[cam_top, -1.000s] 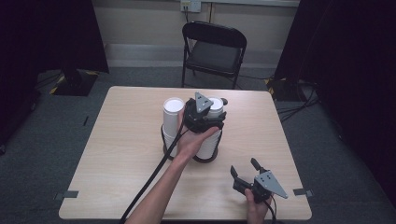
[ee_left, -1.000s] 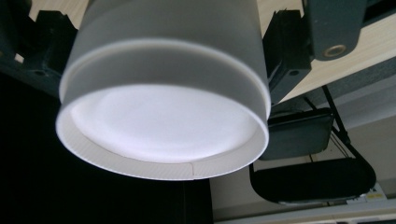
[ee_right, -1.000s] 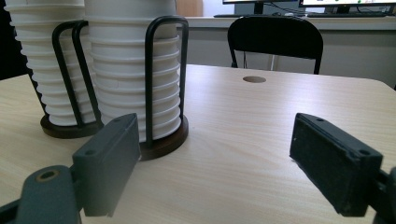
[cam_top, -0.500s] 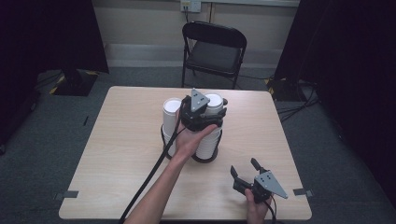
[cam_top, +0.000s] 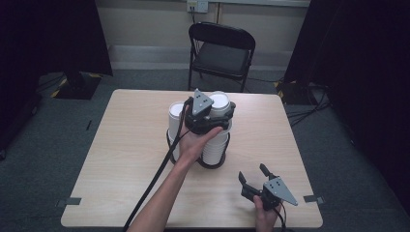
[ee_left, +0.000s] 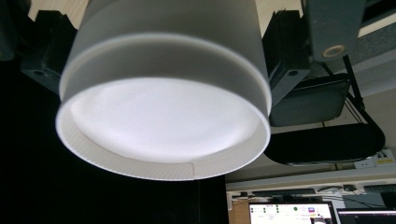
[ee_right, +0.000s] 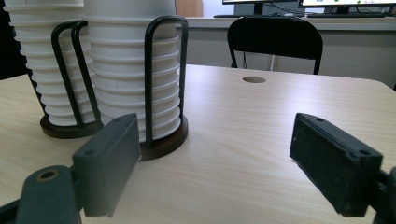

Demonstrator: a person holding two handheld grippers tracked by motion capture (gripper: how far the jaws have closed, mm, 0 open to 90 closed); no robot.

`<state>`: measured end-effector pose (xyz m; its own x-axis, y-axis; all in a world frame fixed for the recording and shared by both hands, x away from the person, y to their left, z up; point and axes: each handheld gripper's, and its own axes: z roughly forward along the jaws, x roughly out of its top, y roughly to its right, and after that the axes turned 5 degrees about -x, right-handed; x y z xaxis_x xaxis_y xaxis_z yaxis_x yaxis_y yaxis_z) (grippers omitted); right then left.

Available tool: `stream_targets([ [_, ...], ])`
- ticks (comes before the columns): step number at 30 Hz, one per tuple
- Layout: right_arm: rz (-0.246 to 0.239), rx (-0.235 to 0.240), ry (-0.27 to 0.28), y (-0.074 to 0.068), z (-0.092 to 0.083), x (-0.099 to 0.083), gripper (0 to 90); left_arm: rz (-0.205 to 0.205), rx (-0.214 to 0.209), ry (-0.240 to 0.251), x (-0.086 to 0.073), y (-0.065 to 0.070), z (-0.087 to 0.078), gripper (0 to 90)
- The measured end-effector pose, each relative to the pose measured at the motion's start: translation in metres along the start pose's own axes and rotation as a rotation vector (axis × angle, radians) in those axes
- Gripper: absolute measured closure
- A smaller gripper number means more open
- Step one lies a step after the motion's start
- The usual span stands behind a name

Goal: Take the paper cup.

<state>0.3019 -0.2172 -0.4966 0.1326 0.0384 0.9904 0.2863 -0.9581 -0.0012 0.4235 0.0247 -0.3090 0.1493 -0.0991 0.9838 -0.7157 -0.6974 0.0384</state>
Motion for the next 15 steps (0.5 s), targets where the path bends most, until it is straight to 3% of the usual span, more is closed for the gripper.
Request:
stream_targets([
  [15, -0.001, 0.003, -0.003, 0.0000, 0.0002, 0.0001, 15.4, 0.006, -0.029, 0.048, 0.0092, -0.0017, -0.0088, 20.5],
])
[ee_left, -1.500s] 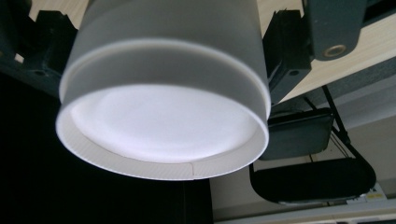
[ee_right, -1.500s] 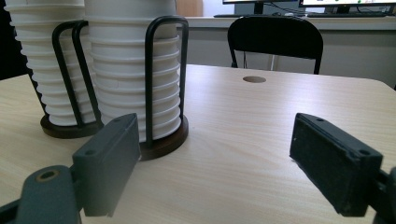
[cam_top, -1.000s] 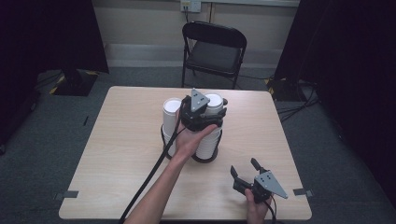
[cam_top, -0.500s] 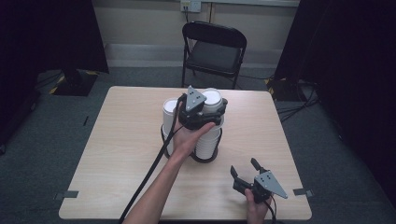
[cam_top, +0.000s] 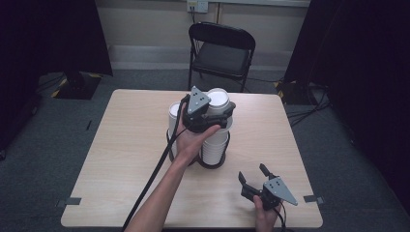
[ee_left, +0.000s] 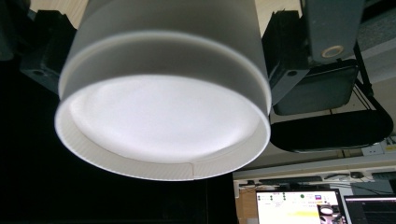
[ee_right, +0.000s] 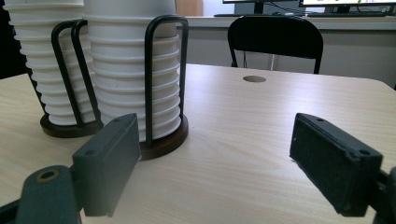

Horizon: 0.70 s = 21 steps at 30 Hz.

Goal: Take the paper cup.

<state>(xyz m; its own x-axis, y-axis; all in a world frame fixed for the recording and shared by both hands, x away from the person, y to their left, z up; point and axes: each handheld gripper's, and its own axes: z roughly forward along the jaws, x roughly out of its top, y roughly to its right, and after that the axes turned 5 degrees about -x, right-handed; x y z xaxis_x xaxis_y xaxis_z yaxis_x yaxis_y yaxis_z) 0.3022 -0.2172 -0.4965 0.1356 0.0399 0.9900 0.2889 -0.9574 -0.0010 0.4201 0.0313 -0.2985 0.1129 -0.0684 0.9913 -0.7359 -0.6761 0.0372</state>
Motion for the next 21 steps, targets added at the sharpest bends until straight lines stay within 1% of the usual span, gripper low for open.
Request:
stream_targets([
  [5, 0.000, 0.000, 0.000, 0.000, 0.000, 0.000, 15.4, -0.003, 0.005, 0.024, 0.004, 0.000, -0.004, 20.5],
  [10, 0.001, 0.000, 0.001, 0.000, 0.000, 0.000, 15.4, -0.001, 0.004, 0.062, 0.007, 0.001, -0.010, 20.5],
  [12, 0.001, 0.000, 0.000, 0.000, 0.000, 0.000, 15.4, 0.004, -0.001, 0.067, 0.009, 0.001, -0.012, 20.5],
  [13, 0.000, 0.000, 0.000, 0.000, 0.000, 0.000, 15.4, -0.004, -0.006, 0.074, 0.010, 0.001, -0.012, 20.5],
  [15, 0.000, 0.000, -0.001, 0.000, 0.000, 0.000, 15.4, 0.001, -0.008, 0.073, 0.012, 0.000, -0.015, 20.5],
  [21, -0.001, -0.003, 0.002, 0.000, 0.000, 0.000, 15.4, -0.006, -0.019, 0.110, 0.017, -0.001, -0.023, 20.5],
])
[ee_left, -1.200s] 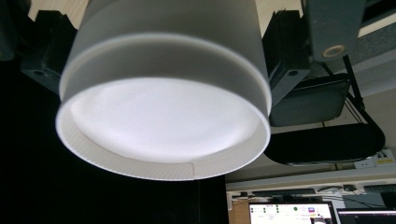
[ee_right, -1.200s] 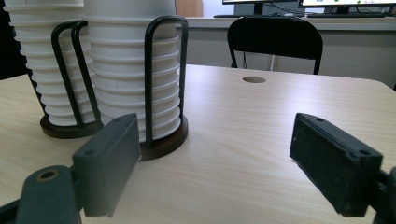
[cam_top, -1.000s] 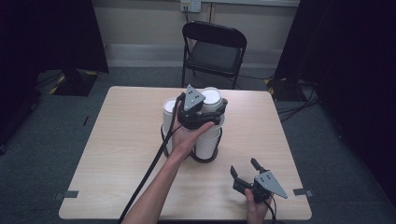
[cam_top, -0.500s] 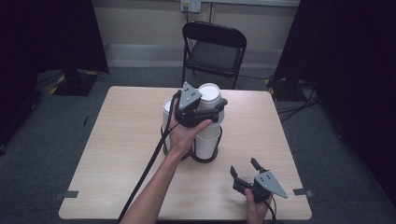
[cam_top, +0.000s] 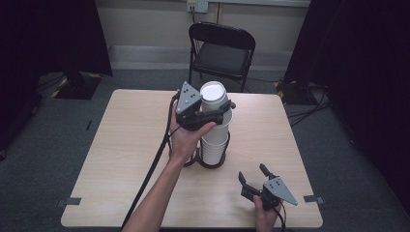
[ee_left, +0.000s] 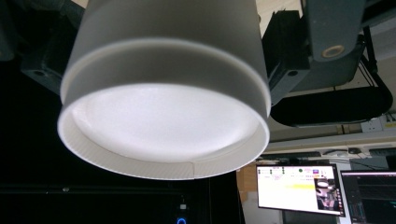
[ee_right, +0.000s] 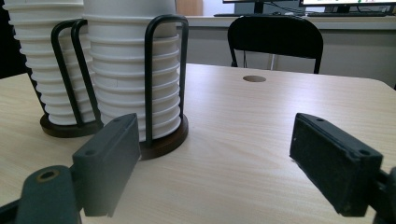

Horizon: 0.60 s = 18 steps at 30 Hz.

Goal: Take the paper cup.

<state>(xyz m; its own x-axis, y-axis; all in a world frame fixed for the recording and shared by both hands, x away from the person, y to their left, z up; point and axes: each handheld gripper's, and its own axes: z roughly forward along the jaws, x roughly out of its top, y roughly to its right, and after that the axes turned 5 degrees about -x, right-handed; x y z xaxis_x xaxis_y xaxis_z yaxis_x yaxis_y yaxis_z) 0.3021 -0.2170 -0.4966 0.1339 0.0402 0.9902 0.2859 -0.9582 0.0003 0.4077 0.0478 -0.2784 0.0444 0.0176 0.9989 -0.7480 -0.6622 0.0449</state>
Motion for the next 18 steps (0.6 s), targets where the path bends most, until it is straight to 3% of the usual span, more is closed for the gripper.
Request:
stream_targets([
  [7, 0.001, -0.001, 0.000, 0.000, 0.000, 0.000, 15.4, -0.007, 0.006, 0.024, 0.004, 0.001, -0.011, 20.6],
  [18, -0.006, -0.010, -0.008, -0.001, 0.001, 0.000, 15.8, -0.021, -0.030, 0.039, 0.000, 0.004, -0.029, 20.5],
])
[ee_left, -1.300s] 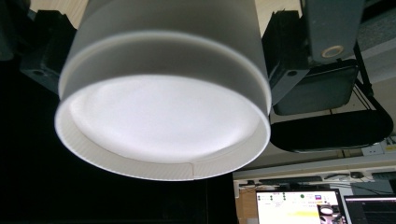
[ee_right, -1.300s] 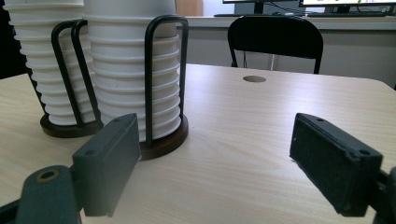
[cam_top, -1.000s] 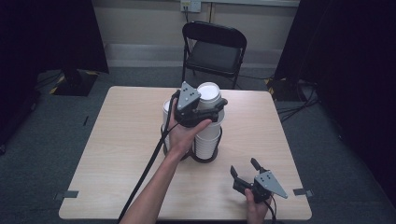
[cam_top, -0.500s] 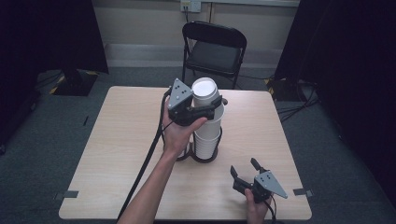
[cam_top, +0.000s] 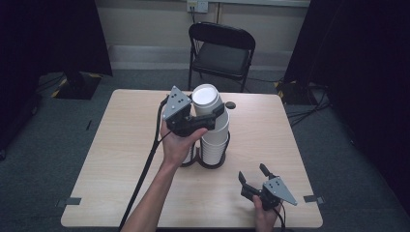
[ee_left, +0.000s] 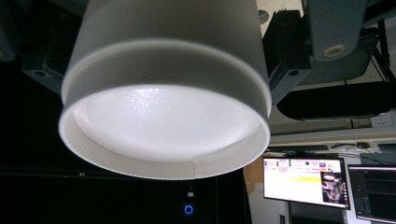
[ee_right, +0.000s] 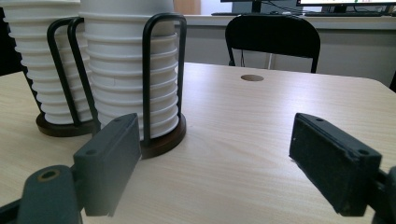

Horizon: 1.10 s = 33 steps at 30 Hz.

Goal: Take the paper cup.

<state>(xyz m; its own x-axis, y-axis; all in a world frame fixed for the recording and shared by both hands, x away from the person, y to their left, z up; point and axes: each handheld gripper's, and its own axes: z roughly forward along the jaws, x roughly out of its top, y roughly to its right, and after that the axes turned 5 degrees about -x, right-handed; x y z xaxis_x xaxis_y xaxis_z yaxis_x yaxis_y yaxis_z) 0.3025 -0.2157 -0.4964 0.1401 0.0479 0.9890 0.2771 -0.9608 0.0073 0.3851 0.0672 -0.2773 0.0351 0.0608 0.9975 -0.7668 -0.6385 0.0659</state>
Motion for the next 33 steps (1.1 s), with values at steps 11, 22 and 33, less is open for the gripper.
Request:
stream_targets([
  [11, -0.002, -0.003, 0.002, 0.000, 0.000, 0.000, 15.8, 0.008, -0.025, -0.011, -0.011, 0.000, -0.017, 20.5],
  [22, -0.005, -0.011, 0.001, -0.001, 0.000, 0.000, 15.8, -0.064, -0.032, -0.023, -0.025, 0.003, -0.029, 20.5],
  [33, -0.006, -0.009, 0.004, -0.001, -0.001, 0.000, 15.7, -0.083, -0.032, -0.064, -0.047, 0.004, -0.039, 20.5],
])
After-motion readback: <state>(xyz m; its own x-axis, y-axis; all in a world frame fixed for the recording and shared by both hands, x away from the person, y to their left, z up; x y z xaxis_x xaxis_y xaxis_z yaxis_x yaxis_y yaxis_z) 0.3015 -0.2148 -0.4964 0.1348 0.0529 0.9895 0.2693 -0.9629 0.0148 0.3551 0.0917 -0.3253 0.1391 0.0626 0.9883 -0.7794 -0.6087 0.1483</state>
